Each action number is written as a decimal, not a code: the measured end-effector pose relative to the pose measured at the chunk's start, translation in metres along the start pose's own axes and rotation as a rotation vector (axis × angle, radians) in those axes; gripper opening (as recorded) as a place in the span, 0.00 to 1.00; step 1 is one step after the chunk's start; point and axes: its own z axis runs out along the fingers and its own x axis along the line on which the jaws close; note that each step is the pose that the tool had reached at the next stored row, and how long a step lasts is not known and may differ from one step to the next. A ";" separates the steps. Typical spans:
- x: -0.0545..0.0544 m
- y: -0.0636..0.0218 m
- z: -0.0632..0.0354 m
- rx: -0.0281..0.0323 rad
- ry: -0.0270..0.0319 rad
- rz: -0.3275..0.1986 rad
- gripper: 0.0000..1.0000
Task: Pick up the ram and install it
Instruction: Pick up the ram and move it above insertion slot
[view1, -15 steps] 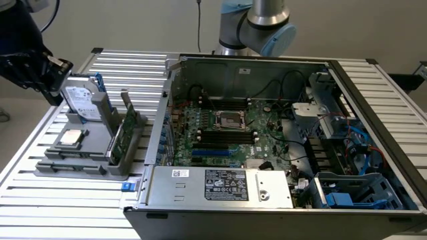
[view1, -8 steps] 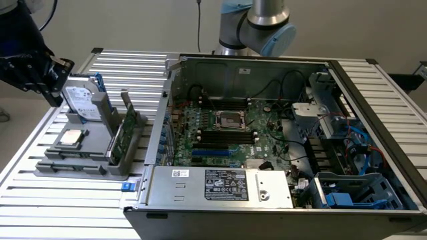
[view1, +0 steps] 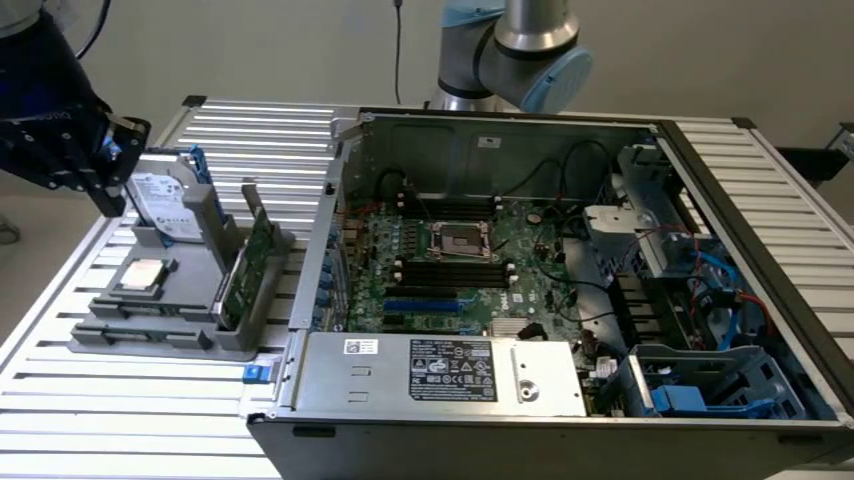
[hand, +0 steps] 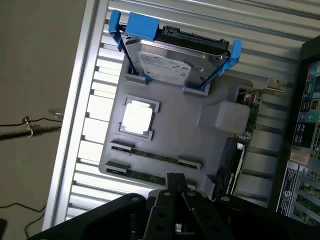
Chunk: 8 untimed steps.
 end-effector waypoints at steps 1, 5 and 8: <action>0.000 0.0000 0.0006 0.0000 0.0009 -0.019 0.11; 0.000 -0.0001 0.0027 0.0000 0.0044 -0.091 0.11; 0.000 -0.0002 0.0042 0.0000 0.0070 -0.145 0.11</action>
